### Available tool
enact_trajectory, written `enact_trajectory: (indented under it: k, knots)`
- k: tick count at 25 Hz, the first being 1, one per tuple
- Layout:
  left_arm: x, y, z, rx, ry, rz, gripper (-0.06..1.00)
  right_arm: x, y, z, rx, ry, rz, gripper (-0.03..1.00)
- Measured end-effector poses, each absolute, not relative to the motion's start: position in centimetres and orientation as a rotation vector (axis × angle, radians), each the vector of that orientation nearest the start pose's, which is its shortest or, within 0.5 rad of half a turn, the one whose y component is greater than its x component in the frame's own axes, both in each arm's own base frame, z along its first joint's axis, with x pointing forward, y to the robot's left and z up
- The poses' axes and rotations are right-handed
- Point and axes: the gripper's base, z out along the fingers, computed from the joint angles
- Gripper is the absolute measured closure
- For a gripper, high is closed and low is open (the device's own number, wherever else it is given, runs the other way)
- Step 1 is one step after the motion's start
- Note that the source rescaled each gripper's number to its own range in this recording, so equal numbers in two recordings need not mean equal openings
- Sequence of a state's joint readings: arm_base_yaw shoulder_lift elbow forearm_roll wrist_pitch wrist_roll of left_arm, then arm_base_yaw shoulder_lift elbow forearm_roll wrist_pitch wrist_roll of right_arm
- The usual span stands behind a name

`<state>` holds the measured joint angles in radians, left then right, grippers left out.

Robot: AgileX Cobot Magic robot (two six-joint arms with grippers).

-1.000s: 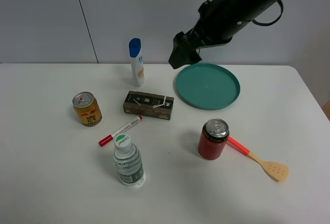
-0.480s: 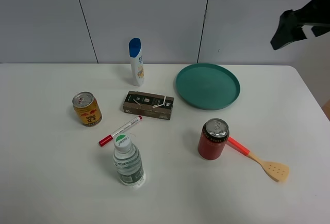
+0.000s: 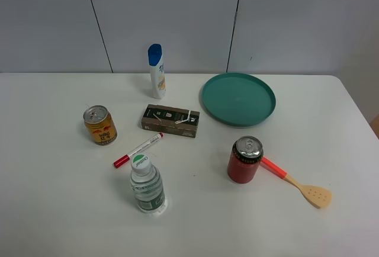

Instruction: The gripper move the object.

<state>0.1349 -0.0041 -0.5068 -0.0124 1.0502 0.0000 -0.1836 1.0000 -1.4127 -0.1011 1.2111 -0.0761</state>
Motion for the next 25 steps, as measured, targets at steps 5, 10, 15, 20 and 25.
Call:
enact_trajectory:
  k: [5,10,15,20,25]
  knots:
    - [-0.6,-0.2,28.0,-0.136,2.019,0.071,-0.06,9.0,-2.4,43.4,0.044,2.250,-0.285,-0.02]
    - [-0.6,-0.2,28.0,-0.136,2.019,0.071,-0.06,4.1,-0.9,38.6,0.018,2.087,-0.240,-0.02]
    - [-0.6,-0.2,28.0,-0.136,2.019,0.071,-0.06,1.4,0.1,32.3,0.008,2.014,-0.163,-0.02]
    - [-0.6,-0.2,28.0,-0.136,2.019,0.071,-0.06,0.0,0.6,29.2,-0.004,1.976,-0.120,-0.02]
    - [-0.6,-0.2,28.0,-0.136,2.019,0.071,-0.06,-0.6,0.9,28.9,0.022,1.971,-0.070,-0.02]
